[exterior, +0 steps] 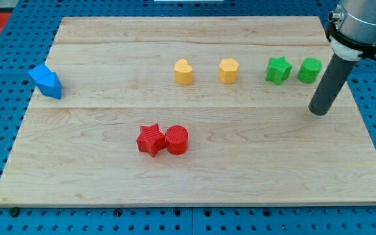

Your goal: Point your arm at the center left

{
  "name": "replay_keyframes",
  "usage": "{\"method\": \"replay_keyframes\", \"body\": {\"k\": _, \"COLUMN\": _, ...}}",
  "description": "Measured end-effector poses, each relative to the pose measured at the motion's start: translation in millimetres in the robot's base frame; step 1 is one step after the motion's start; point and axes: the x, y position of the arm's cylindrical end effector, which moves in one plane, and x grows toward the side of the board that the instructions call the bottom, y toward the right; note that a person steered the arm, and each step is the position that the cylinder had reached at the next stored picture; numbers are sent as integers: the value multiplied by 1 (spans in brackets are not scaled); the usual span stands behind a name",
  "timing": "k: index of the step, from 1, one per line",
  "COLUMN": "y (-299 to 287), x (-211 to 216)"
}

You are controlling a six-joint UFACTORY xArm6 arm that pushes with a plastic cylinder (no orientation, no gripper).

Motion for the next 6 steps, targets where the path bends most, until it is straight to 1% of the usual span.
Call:
{"method": "replay_keyframes", "body": {"k": 1, "y": -1, "x": 0}}
{"method": "replay_keyframes", "body": {"k": 2, "y": -42, "x": 1}}
{"method": "replay_keyframes", "body": {"k": 5, "y": -266, "x": -5}}
{"method": "replay_keyframes", "body": {"k": 6, "y": -352, "x": -5}}
